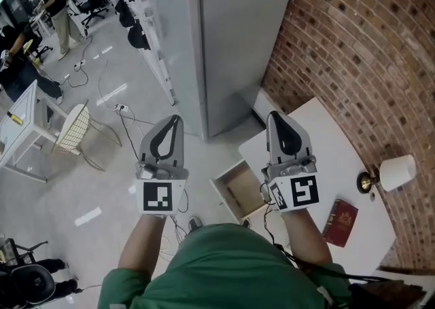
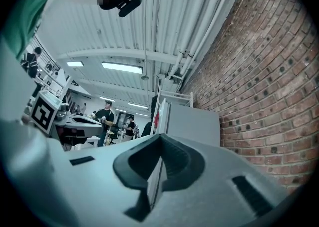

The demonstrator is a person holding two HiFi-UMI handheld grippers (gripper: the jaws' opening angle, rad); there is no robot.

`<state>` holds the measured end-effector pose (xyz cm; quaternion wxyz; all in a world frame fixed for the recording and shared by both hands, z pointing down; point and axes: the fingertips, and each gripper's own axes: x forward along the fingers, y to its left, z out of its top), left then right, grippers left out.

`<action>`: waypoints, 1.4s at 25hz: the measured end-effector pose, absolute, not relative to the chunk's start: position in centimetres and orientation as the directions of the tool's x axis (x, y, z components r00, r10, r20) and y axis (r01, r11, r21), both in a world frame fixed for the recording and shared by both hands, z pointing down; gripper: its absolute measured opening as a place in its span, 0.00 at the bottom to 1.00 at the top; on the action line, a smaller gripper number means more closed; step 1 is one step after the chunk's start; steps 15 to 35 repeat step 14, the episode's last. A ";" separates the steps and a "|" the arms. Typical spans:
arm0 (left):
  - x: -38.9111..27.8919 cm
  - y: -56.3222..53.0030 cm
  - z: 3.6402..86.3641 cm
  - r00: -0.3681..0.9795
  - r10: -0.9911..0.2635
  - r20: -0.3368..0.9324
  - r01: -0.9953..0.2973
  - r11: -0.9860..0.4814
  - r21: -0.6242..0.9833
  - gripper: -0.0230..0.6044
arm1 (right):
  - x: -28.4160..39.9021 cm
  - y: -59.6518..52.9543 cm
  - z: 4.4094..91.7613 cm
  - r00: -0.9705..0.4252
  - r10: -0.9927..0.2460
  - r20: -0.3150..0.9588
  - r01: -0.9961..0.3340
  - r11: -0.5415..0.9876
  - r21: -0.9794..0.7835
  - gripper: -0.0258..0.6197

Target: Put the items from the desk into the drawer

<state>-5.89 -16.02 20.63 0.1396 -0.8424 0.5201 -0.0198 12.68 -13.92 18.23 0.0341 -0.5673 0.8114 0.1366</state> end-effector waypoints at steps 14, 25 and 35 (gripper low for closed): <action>-5.6 -15.0 21.3 0.431 -0.896 -0.102 -0.885 -0.399 -0.239 0.05 | 13.5 -13.2 18.9 -0.369 -0.910 -0.190 -0.925 0.339 0.174 0.04; -5.6 -15.0 21.3 0.431 -0.896 -0.102 -0.885 -0.399 -0.239 0.05 | 13.5 -13.2 18.9 -0.369 -0.910 -0.190 -0.925 0.339 0.174 0.04; -5.6 -15.0 21.3 0.431 -0.896 -0.102 -0.885 -0.399 -0.239 0.05 | 13.5 -13.2 18.9 -0.369 -0.910 -0.190 -0.925 0.339 0.174 0.04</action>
